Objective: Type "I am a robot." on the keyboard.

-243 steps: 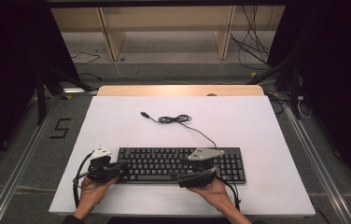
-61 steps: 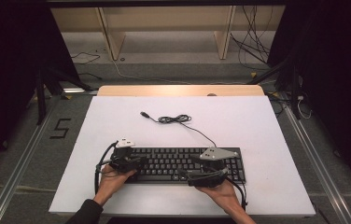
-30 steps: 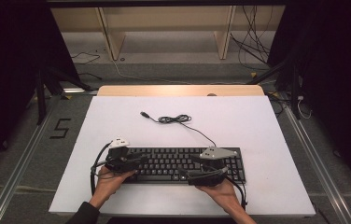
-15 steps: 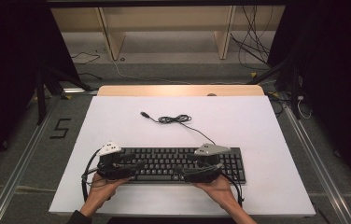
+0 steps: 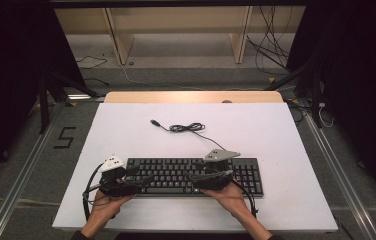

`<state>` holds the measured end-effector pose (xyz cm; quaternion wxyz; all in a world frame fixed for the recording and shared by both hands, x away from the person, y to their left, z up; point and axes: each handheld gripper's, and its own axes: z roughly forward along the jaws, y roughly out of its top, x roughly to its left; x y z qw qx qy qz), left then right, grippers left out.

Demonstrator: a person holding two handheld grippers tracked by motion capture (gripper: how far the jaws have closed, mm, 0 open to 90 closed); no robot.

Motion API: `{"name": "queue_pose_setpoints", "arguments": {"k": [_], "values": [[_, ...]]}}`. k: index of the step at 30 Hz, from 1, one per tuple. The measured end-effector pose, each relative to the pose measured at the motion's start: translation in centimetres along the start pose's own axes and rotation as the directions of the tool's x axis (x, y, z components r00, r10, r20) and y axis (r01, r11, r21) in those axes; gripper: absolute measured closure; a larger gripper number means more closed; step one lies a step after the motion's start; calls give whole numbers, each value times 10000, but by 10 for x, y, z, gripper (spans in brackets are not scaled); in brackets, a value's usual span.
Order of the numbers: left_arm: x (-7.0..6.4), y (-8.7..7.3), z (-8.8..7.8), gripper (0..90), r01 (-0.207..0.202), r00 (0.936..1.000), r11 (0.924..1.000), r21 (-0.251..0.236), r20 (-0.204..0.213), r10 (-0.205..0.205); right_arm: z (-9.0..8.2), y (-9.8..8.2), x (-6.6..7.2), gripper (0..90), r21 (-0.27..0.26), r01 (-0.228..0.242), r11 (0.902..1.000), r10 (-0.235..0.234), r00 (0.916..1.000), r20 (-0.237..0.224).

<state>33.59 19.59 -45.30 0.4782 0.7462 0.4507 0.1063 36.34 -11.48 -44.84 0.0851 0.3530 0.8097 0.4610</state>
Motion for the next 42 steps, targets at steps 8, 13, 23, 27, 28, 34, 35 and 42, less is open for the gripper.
{"name": "queue_pose_setpoints", "arguments": {"k": [8, 13, 23, 27, 28, 34, 35, 42], "values": [[0, -4, -3, 289, 43, 10000, 10000, 15, -48, -43, 7, 2, -1, 588, 189, 85, 9998, -86, 10000, 26], [-1, -5, -3, 287, 45, 10000, 10000, 1, -56, -45, 10, 3, -3, 637, 237, 86, 9997, -87, 10000, 18], [-1, -6, -5, 281, -16, 10000, 10000, -38, -57, 16, 16, 5, -4, 763, 401, 75, 9992, -75, 10000, -16], [-2, -7, -7, 279, 10, 10000, 10000, -98, -48, -11, 18, 6, -4, 812, 430, 111, 9990, -108, 9999, -64], [-2, -7, -7, 279, 21, 10000, 9999, -104, -42, -21, 19, 7, -3, 824, 446, 109, 9989, -106, 9999, -78], [-3, -9, -9, 279, -9, 10000, 9999, -160, -85, 8, 24, 8, -3, 877, 593, 191, 9981, -193, 9998, 29], [-3, -9, -10, 278, 16, 10000, 9998, -189, -69, -17, 25, 8, -2, 881, 643, 182, 9978, -186, 9998, 44], [-4, -11, -11, 278, -46, 10000, 9998, -179, -48, 45, 32, 8, -5, 900, 840, 195, 9963, -216, 9995, 236]]}}
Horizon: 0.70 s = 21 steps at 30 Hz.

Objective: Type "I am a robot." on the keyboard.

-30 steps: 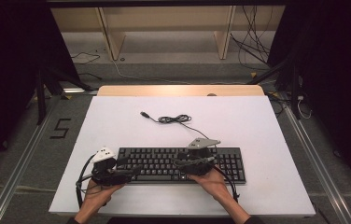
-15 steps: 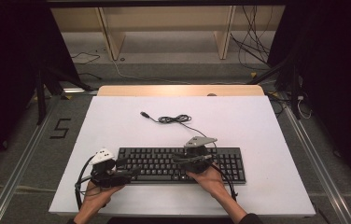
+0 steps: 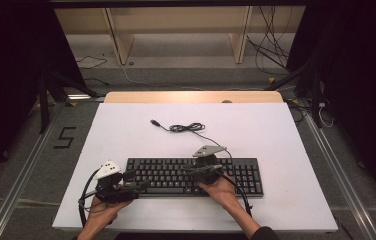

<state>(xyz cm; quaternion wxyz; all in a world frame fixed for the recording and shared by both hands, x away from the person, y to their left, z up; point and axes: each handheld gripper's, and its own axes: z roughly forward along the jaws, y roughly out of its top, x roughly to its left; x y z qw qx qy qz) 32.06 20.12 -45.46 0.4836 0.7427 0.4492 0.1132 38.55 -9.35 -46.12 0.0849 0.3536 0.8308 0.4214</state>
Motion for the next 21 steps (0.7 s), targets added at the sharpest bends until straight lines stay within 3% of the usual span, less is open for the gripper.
{"name": "queue_pose_setpoints", "arguments": {"k": [21], "values": [[-1, -4, -2, 278, 46, 10000, 10000, -81, 20, -46, 14, -2, -2, 900, 467, -59, 9989, 50, 9998, 197]]}}
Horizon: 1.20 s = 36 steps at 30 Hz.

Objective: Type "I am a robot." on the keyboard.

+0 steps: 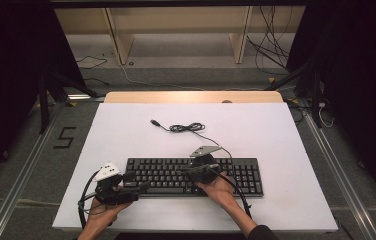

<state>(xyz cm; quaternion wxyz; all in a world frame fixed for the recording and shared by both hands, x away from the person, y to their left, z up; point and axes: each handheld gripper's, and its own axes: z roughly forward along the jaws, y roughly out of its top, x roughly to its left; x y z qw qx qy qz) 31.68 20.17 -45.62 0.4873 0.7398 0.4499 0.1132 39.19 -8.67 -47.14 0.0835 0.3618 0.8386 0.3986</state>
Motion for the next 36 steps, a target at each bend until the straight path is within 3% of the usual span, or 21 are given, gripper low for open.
{"name": "queue_pose_setpoints", "arguments": {"k": [36], "values": [[0, -1, -2, 277, -21, 10000, 10000, -2, -23, 21, 6, 0, 1, 900, 101, 50, 9999, -49, 10000, -38]]}}
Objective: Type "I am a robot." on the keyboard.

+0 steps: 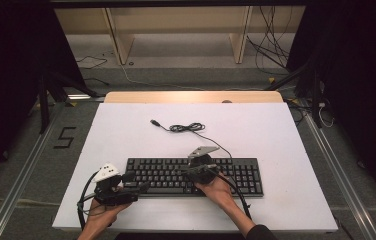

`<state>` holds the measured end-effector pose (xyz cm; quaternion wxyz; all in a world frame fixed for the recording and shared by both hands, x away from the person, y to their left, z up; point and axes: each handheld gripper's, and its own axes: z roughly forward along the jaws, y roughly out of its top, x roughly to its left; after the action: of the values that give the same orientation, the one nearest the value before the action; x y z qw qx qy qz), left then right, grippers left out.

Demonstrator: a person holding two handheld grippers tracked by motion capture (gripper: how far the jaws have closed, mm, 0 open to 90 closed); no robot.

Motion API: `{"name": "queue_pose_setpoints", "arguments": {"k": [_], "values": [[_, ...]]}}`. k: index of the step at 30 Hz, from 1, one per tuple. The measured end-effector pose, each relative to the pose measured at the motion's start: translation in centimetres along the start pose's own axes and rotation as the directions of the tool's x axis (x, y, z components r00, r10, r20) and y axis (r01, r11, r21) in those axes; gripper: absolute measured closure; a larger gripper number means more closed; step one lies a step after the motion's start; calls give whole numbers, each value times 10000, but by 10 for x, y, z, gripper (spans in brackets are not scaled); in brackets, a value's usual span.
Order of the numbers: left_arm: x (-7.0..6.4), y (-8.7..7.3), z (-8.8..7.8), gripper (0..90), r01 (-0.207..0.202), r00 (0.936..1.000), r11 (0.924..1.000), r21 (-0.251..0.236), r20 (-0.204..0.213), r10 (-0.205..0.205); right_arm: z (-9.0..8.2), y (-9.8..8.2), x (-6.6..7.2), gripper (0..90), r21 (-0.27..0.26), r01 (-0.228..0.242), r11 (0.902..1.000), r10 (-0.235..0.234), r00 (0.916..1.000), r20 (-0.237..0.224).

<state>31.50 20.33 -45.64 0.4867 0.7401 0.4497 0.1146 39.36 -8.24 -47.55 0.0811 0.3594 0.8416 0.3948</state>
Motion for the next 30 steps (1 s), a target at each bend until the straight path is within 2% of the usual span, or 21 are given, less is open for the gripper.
{"name": "queue_pose_setpoints", "arguments": {"k": [30], "values": [[0, 0, -1, 278, -17, 10000, 10000, -37, -25, 17, 0, 0, 1, 900, 41, -37, 10000, 37, 10000, -51]]}}
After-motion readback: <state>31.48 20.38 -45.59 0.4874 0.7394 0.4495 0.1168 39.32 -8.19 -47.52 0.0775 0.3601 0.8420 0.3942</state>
